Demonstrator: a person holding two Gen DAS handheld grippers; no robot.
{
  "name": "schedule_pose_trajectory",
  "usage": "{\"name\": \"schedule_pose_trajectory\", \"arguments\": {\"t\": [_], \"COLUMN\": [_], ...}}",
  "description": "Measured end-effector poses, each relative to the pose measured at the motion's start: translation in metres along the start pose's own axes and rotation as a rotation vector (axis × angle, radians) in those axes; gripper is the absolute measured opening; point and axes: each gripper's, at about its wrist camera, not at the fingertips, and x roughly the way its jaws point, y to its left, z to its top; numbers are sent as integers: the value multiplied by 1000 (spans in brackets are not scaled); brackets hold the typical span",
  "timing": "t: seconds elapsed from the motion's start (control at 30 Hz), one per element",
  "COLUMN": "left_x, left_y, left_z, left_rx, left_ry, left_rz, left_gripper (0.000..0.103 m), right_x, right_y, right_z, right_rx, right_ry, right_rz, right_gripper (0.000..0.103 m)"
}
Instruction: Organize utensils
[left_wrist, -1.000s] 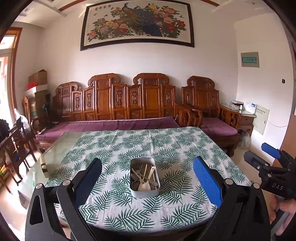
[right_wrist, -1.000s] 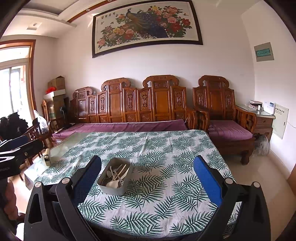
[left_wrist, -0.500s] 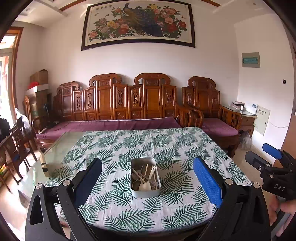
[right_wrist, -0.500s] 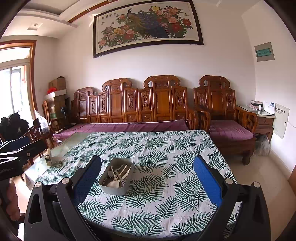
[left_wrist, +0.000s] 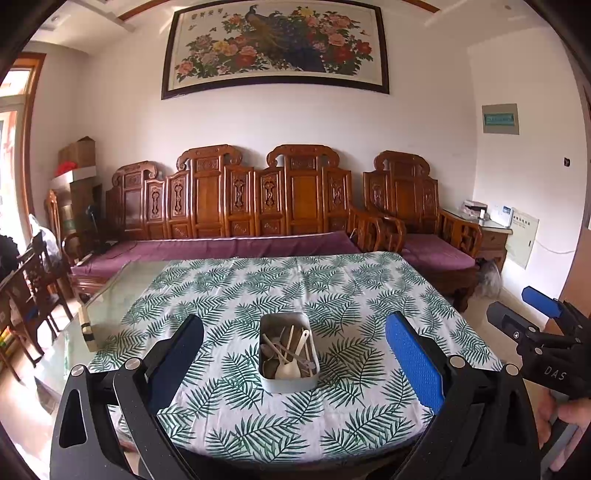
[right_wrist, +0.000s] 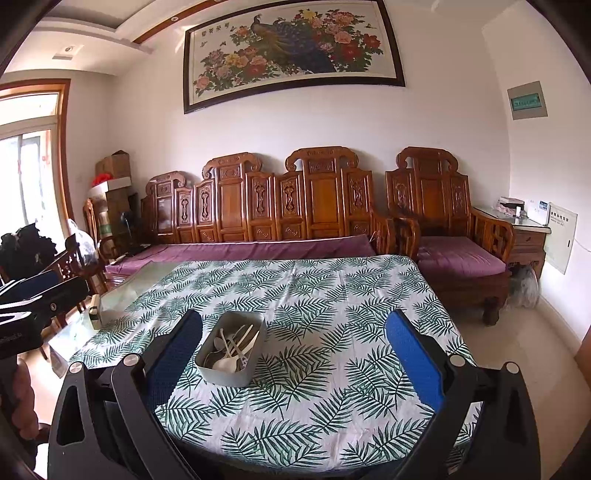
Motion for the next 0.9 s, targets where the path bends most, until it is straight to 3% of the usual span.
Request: {"name": "schedule_pose_trajectory", "arguments": {"t": [0.9], "left_x": [1], "left_y": [0], "left_z": [0], "left_rx": [1], "left_ry": [4], "left_rz": [-7], "left_gripper": [95], "right_x": [0], "right_y": [0], "right_z": [0], "right_rx": [1], "right_ry": [-1], "right_rz": [1], "right_gripper": [100]}}
